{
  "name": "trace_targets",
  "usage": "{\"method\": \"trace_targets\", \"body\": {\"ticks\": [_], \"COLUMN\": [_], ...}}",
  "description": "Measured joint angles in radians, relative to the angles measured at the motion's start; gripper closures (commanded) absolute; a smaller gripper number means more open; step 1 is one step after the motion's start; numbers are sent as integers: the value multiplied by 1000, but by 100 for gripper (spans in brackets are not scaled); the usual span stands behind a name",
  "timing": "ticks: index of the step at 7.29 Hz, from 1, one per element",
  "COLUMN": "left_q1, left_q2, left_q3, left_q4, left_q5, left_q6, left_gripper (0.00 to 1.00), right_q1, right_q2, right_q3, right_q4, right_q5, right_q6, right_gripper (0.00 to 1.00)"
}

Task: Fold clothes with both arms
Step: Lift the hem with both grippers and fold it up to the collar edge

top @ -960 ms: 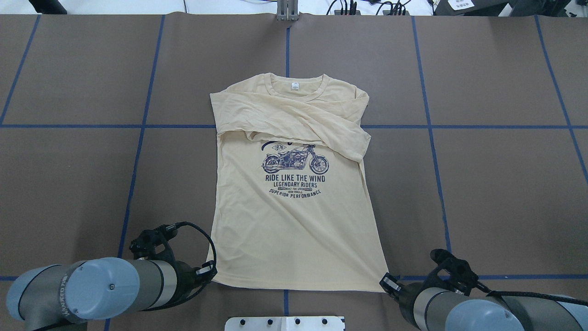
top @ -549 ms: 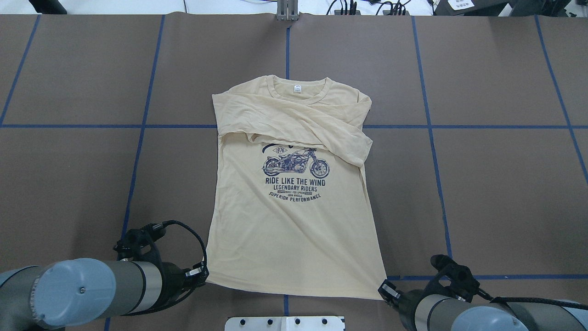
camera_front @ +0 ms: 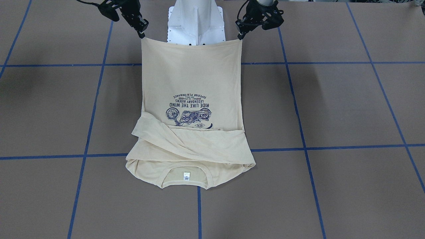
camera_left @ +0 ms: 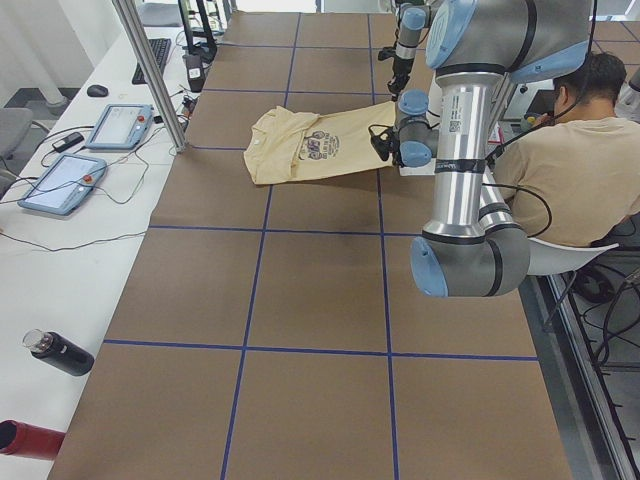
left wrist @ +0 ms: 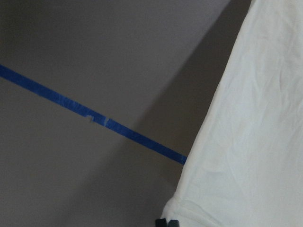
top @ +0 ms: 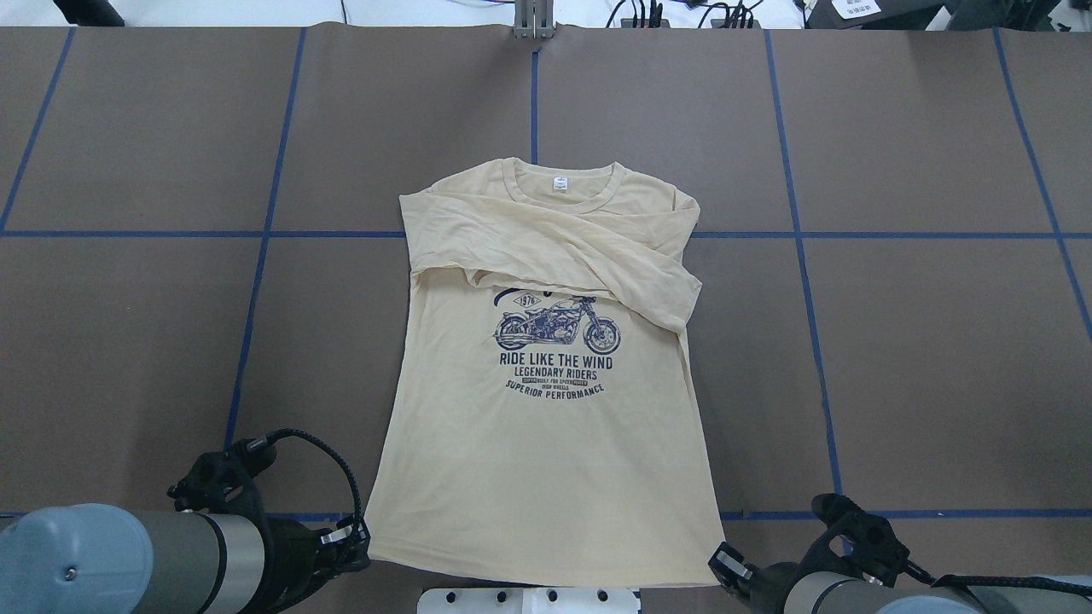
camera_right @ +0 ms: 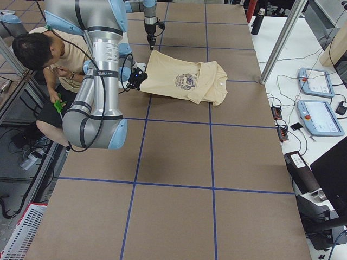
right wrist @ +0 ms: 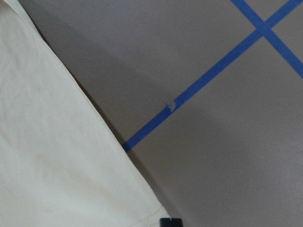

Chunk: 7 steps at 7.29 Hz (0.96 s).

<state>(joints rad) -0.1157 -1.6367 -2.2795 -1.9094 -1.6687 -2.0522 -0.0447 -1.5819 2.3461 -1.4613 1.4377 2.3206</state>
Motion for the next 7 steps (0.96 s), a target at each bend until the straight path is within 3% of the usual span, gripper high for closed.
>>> {"method": "trace_targets", "body": {"ticks": [2, 3, 5, 7], "left_q1": [-67, -156, -350, -479], "left_q2": [-17, -61, -198, -313], "left_q3": [-32, -6, 169, 348], "left_q4": [5, 7, 8, -3], "left_q5": [-38, -55, -114, -137], "left_q6": [34, 106, 260, 354], "left_gripper": [100, 100, 100, 100], "right_q1": [109, 212, 476, 647], "right_q2": [15, 55, 201, 324], "right_q3": [7, -22, -170, -349], "right_q4": [-10, -12, -23, -31], "right_q5": [28, 99, 300, 383], "right_q6": [-19, -60, -211, -343], "right_gripper": [100, 100, 100, 100]}}
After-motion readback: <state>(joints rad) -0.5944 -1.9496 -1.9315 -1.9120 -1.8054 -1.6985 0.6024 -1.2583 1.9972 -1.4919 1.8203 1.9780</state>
